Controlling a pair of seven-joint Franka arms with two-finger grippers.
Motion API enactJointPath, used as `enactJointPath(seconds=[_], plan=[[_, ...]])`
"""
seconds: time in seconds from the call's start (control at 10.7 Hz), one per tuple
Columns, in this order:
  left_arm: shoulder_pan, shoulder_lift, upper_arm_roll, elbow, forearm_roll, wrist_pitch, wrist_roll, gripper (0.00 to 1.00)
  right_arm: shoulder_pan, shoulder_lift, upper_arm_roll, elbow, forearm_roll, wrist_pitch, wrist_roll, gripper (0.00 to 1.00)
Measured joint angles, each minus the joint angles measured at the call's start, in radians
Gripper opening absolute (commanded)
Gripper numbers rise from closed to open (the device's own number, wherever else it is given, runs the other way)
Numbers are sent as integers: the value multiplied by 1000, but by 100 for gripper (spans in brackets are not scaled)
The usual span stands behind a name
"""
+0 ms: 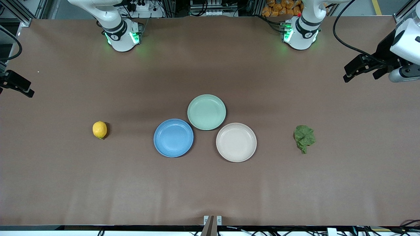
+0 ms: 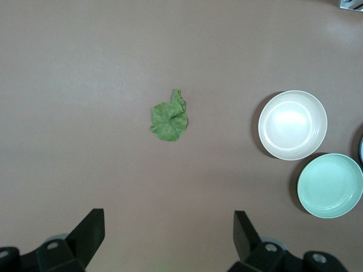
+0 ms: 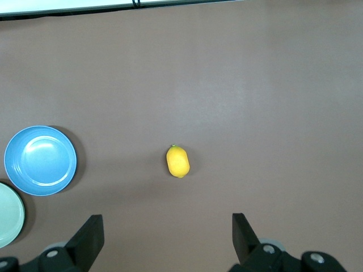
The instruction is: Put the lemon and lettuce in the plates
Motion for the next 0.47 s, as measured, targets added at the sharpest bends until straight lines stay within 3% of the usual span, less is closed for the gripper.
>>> enactJointPath(seconds=[0.47], plan=[[2, 7, 2, 0, 0, -1, 0, 100, 0, 4, 0, 0, 0, 0, 0, 100]])
